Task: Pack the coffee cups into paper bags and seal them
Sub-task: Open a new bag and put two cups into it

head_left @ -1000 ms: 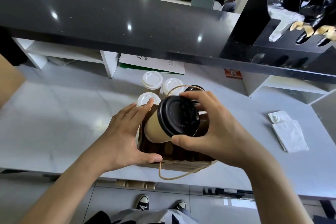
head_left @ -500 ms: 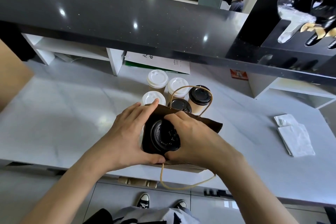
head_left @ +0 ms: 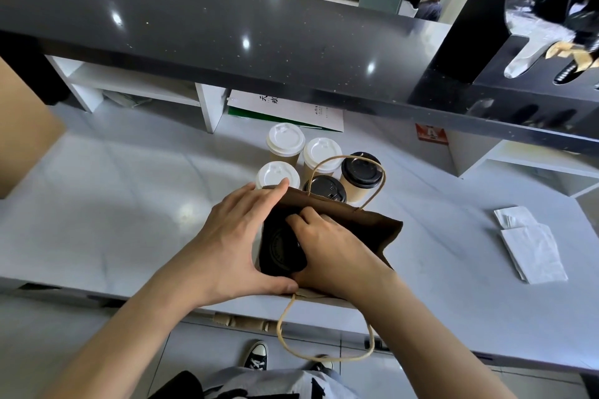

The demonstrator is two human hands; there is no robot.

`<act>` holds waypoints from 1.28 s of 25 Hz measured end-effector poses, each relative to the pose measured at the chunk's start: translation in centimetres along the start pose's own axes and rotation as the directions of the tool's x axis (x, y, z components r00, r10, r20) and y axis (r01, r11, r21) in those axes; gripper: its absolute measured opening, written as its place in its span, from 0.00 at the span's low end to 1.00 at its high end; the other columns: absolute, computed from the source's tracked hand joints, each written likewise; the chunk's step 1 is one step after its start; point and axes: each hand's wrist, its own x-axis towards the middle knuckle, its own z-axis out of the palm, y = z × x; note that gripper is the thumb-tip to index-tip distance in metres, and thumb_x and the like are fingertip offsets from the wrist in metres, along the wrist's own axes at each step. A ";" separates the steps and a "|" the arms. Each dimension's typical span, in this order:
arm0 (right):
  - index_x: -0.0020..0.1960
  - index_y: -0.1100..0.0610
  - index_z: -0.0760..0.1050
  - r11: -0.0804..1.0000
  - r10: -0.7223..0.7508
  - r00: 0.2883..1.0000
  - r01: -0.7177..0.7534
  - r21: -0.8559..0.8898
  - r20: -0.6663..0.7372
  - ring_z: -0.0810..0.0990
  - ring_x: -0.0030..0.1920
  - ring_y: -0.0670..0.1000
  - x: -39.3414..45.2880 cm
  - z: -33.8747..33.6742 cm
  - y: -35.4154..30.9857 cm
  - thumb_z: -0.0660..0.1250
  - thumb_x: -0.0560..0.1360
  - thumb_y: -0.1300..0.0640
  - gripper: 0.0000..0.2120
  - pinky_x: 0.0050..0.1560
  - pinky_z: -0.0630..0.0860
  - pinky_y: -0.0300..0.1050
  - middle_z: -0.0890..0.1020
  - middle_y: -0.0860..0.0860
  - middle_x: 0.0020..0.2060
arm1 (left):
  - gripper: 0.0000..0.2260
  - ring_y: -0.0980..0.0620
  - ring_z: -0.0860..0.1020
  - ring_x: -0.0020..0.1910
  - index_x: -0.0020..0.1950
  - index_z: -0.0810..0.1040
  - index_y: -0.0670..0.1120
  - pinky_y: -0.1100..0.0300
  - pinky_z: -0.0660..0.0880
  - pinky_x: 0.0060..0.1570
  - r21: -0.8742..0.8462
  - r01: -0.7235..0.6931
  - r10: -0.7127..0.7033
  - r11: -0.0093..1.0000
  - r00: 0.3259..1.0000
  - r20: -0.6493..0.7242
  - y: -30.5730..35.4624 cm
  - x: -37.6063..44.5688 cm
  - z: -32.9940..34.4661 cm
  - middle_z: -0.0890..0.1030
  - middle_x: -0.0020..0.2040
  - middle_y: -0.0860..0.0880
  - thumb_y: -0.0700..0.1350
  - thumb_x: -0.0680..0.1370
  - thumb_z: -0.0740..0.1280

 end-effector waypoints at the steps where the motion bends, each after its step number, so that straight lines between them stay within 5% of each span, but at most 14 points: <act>1: 0.69 0.56 0.70 1.000 0.000 1.000 0.000 -0.015 0.001 0.77 0.58 0.56 0.1 0.1 -0.1 0.77 0.69 0.44 0.34 0.58 0.78 0.50 0.73 0.53 0.59 | 0.59 0.71 0.40 0.74 0.80 0.40 0.68 0.70 0.45 0.71 -0.001 0.000 0.000 1.000 1.000 -0.003 0.0 0.0 0.0 0.49 0.69 0.75 0.67 0.62 0.79; 13: 0.71 0.57 0.69 0.996 0.014 0.997 -0.007 -0.093 0.073 0.80 0.60 0.58 1.9 0.6 -0.2 0.78 0.69 0.47 0.36 0.61 0.73 0.50 0.76 0.54 0.62 | 0.58 0.73 0.39 0.73 0.80 0.42 0.68 0.76 0.41 0.68 0.018 -0.028 0.028 0.999 1.000 -0.013 -0.2 0.4 0.2 0.49 0.69 0.76 0.68 0.62 0.79; 24: 0.77 0.50 0.64 0.997 0.015 1.000 -0.015 0.072 -0.004 0.74 0.67 0.55 0.2 -0.4 0.9 0.74 0.71 0.41 0.40 0.67 0.72 0.54 0.75 0.50 0.66 | 0.57 0.75 0.37 0.72 0.79 0.42 0.69 0.74 0.44 0.68 0.009 -0.013 0.013 1.000 1.000 -0.011 0.0 0.5 0.0 0.41 0.64 0.85 0.69 0.62 0.78; 28: 0.76 0.47 0.66 0.990 0.024 0.998 -0.016 0.137 -0.055 0.76 0.65 0.51 -1.7 -2.5 1.7 0.69 0.76 0.41 0.31 0.64 0.74 0.51 0.77 0.47 0.66 | 0.56 0.76 0.38 0.72 0.79 0.43 0.70 0.69 0.49 0.70 0.004 -0.009 0.009 1.000 1.000 -0.008 0.1 0.3 -0.1 0.41 0.64 0.86 0.69 0.62 0.77; 32: 0.62 0.46 0.76 0.975 0.086 0.986 -0.054 0.216 -0.145 0.80 0.52 0.46 -3.2 -4.5 2.8 0.66 0.79 0.43 0.13 0.53 0.79 0.48 0.81 0.43 0.54 | 0.54 0.76 0.40 0.73 0.79 0.46 0.70 0.71 0.50 0.68 0.008 -0.036 0.037 0.999 0.999 -0.025 0.2 0.3 -0.1 0.43 0.64 0.86 0.68 0.63 0.78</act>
